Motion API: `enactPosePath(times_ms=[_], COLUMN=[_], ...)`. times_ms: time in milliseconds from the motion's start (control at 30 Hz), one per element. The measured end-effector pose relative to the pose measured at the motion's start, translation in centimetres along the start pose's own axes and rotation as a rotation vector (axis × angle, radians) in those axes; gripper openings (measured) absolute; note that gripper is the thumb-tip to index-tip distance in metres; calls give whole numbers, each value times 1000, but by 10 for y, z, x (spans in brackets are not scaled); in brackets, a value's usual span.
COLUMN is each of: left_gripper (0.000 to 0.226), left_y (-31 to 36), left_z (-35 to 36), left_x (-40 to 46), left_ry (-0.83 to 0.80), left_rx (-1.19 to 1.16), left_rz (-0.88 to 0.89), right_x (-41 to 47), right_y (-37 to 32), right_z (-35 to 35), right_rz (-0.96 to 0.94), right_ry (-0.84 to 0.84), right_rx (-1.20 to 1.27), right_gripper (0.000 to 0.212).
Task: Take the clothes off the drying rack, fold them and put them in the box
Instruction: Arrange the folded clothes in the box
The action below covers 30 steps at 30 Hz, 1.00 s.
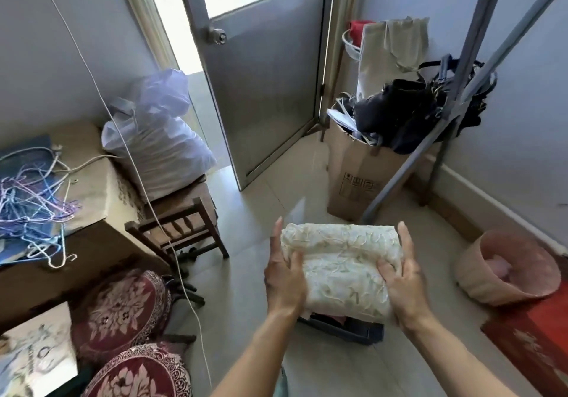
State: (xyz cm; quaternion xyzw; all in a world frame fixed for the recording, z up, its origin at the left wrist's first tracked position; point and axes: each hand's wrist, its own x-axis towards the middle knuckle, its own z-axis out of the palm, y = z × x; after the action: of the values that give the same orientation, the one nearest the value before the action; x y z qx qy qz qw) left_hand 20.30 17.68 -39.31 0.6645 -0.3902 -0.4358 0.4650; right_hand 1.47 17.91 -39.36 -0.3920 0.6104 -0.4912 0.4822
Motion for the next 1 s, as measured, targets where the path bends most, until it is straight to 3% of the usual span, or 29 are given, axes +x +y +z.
enactPosePath(times_ms=[100,200,333,433,600,767,1000], left_gripper=[32,38,29,30,47,61,49], left_y=[-22,-61,-117,-153,-228,-307,-380], left_z=[-2,0,9,14,36,70,137], left_x=[34,62,93,102,123,140,158], left_ry=[-42,-54,-116,-197,-232,-217,-254], left_rx=[21,23,80,113,122,131,182], left_rz=[-149,-317,-450,-479,-472,-420,-516], right_x=[32,62,104,126,171,213,280], right_y=[18,46,101,135,204,281,377], right_z=[20,32,41,46,51,47,26], right_rz=[35,138,297,340,345,316,261], right_ry=[-35,-63,-143,-279,-415,-477,-515], right_rx=[-138,-223,-276,-386,-545,-648,-1019], right_gripper=[49,44,42,35,58,58,57])
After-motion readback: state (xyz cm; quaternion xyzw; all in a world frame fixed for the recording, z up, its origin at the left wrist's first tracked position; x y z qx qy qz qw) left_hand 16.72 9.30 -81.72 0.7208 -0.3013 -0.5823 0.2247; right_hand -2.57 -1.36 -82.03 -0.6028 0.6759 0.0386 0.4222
